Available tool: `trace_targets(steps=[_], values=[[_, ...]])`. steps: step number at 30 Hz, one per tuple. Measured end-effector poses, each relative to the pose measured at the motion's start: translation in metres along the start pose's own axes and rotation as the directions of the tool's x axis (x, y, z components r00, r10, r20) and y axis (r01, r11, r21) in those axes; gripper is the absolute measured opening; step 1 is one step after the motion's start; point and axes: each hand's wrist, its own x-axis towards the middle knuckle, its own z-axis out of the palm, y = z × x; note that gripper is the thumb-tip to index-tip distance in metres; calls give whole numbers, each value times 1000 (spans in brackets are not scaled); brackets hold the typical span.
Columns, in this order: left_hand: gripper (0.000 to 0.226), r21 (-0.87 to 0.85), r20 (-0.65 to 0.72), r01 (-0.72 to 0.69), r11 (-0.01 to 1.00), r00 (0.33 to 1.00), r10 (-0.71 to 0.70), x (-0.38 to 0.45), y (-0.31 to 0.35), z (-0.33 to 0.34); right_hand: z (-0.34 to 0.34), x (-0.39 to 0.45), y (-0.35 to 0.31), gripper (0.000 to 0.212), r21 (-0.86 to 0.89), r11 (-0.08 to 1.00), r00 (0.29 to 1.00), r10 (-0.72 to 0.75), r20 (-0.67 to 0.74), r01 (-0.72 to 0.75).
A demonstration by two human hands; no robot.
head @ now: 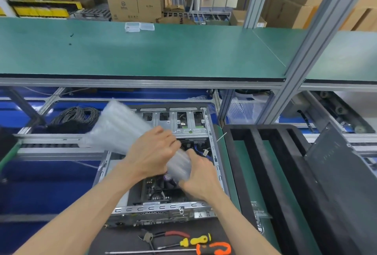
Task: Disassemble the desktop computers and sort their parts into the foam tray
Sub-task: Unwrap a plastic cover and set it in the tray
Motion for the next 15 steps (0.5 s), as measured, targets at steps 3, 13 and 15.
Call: trace_targets(steps=[3, 13, 15], values=[[38, 168, -59, -143, 975, 986, 155, 37, -7, -39, 0, -2, -6, 49, 248, 966, 968, 126, -216, -70], [46, 259, -285, -55, 964, 949, 131, 82, -10, -64, -54, 10, -13, 72, 410, 911, 937, 171, -303, -34], [50, 216, -371, 1, 976, 925, 82, 94, -10, -70, -75, 15, -15, 78, 387, 922, 920, 166, -355, -17]])
